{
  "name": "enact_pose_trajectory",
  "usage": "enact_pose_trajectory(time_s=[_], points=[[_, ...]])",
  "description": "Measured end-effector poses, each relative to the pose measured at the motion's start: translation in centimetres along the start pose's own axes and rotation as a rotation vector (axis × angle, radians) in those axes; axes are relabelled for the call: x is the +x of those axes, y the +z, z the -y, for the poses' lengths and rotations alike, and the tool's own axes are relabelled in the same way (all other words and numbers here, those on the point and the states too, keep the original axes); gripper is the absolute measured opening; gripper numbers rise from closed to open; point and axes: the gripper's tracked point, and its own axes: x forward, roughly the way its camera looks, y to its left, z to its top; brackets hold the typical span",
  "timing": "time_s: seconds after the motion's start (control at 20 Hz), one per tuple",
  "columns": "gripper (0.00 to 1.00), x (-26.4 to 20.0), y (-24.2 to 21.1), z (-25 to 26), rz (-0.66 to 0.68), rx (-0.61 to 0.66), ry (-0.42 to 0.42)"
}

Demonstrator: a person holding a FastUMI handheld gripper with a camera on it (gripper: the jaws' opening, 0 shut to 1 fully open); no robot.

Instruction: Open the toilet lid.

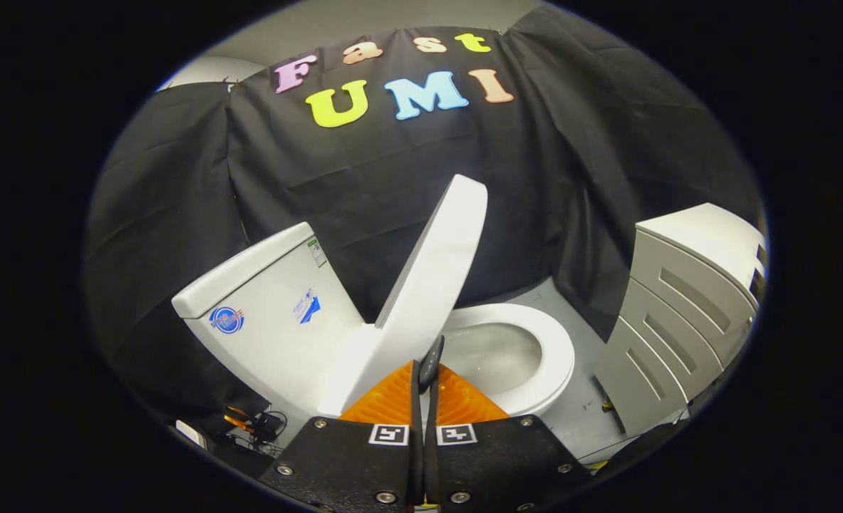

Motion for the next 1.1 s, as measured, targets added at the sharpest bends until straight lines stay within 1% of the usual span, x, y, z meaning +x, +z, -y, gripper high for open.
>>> enact_pose_trajectory(time_s=[0.4,1.1], points=[[0.00,-0.1,1.6,-3.5,0.060,-0.089,0.015],[0.00,-0.2,3.2,-10.3,0.176,-0.299,0.081]])
